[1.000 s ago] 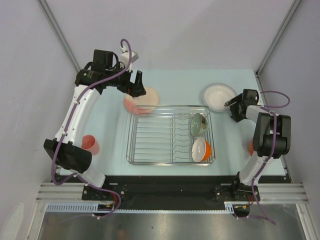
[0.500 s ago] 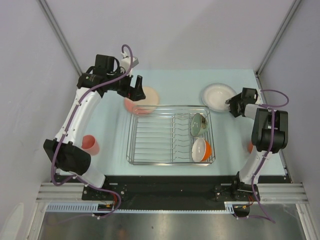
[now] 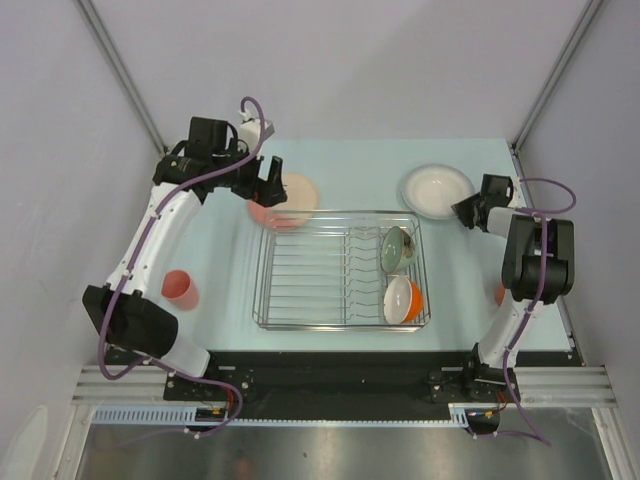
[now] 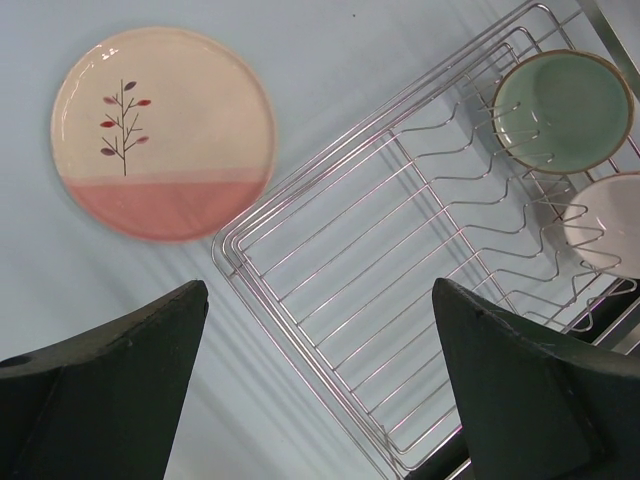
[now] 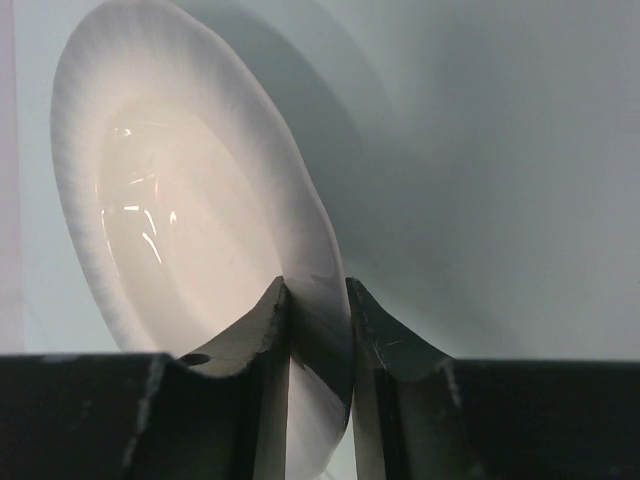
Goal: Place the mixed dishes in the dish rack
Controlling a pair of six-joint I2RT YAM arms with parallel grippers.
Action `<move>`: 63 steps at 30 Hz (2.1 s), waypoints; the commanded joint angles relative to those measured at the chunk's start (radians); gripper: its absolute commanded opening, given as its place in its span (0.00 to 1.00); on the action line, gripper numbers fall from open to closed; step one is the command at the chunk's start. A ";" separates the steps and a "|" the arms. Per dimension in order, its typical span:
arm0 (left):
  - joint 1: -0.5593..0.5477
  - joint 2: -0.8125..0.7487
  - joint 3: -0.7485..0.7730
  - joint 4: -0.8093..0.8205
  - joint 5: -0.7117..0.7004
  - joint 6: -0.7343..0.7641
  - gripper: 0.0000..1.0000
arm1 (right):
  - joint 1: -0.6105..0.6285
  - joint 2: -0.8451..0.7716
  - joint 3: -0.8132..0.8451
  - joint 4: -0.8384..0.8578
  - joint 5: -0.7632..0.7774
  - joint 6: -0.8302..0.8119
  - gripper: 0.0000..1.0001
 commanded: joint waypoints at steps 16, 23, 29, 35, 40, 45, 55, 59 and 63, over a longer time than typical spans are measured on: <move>0.018 -0.026 -0.083 0.096 -0.011 0.018 1.00 | 0.129 -0.268 0.066 -0.138 0.052 -0.361 0.00; 0.024 -0.029 -0.099 0.098 -0.013 0.019 1.00 | 0.176 -0.432 0.080 -0.060 0.108 -0.599 0.00; 0.035 -0.023 -0.103 0.099 -0.010 0.021 1.00 | 0.282 -0.528 0.086 0.095 0.181 -0.984 0.00; 0.041 -0.021 -0.108 0.088 -0.011 0.027 1.00 | 0.371 -0.545 0.092 0.190 0.107 -1.354 0.00; 0.049 -0.020 -0.122 0.087 -0.022 0.035 1.00 | 0.397 -0.571 0.109 0.213 0.089 -1.523 0.00; 0.055 -0.003 -0.128 0.090 -0.022 0.032 1.00 | 0.414 -0.638 0.109 0.204 -0.034 -1.593 0.00; 0.056 0.008 -0.159 0.102 -0.044 0.036 1.00 | 0.465 -0.776 0.110 0.141 -0.308 -1.650 0.00; 0.056 0.016 -0.165 0.107 -0.054 0.036 1.00 | 0.476 -0.822 0.110 0.046 -0.382 -1.652 0.00; 0.056 0.025 -0.165 0.110 -0.051 0.032 1.00 | 0.479 -0.838 0.110 -0.046 -0.451 -1.665 0.00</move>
